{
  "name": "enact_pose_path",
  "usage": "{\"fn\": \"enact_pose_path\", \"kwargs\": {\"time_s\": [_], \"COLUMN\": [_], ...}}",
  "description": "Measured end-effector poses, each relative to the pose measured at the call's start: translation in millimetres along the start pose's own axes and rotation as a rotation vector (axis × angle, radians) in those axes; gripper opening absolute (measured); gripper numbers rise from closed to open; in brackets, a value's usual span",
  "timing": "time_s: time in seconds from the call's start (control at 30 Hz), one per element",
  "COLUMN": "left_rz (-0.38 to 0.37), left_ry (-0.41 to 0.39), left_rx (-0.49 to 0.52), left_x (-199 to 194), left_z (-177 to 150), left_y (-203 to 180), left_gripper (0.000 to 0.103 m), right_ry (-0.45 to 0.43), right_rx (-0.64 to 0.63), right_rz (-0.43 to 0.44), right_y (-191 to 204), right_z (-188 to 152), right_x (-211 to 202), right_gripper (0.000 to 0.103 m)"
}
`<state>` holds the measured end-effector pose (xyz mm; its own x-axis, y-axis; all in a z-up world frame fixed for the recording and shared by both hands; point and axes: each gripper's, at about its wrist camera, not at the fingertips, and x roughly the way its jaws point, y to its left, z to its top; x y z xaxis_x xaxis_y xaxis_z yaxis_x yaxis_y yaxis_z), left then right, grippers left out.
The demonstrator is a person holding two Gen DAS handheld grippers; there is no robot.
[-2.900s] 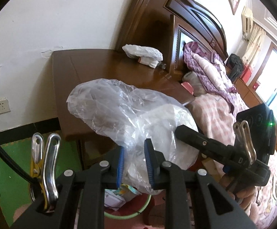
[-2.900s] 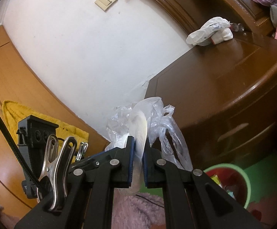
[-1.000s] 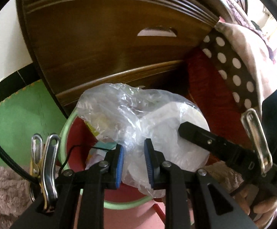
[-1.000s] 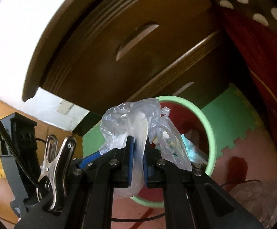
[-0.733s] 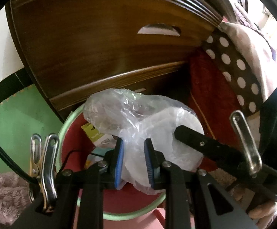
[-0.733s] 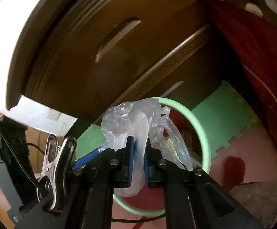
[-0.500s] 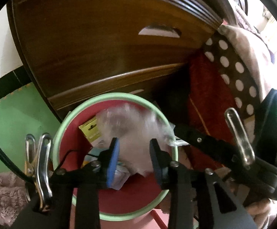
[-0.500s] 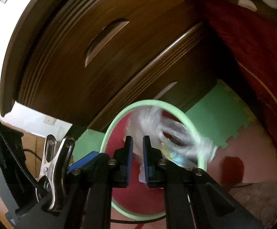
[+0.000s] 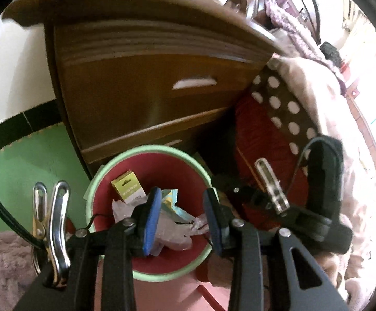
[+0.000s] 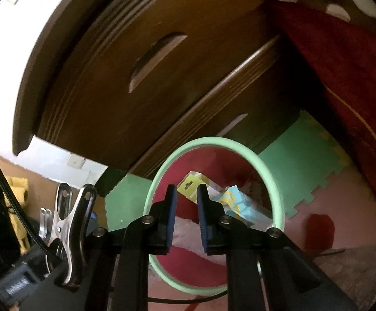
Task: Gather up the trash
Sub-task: 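Raise both tools from the bin toward the nightstand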
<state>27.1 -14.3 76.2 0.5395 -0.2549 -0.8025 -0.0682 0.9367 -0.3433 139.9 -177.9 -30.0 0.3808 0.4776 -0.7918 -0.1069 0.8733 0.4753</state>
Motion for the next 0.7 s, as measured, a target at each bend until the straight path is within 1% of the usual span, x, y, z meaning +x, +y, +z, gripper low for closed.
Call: {"fn": "enact_pose_path", "kwargs": {"time_s": [0.27,0.43,0.53,0.7], "left_rz": [0.000,-0.011,-0.004,0.012], "left_ry": [-0.092,-0.145,-0.178,-0.192], "left_rx": [0.058,0.057,0.070,0.089], "left_x": [-49,-76,-91,-107], "left_z": [10,20,24,27], "left_y": [-15,-22,-27,-33], "left_gripper": [0.035,0.035,0.036,0.036], "right_ry": [-0.050,-0.081,-0.095,-0.106], "right_rx": [-0.117,-0.189,-0.235,-0.289], "right_rz": [0.045,0.085,0.099,0.111], "right_y": [28,47,60,79], "right_z": [-7,-12,-16,-21], "right_x": [-30,-50,-62,-77], "right_gripper": [0.017,0.017,0.017,0.017]}}
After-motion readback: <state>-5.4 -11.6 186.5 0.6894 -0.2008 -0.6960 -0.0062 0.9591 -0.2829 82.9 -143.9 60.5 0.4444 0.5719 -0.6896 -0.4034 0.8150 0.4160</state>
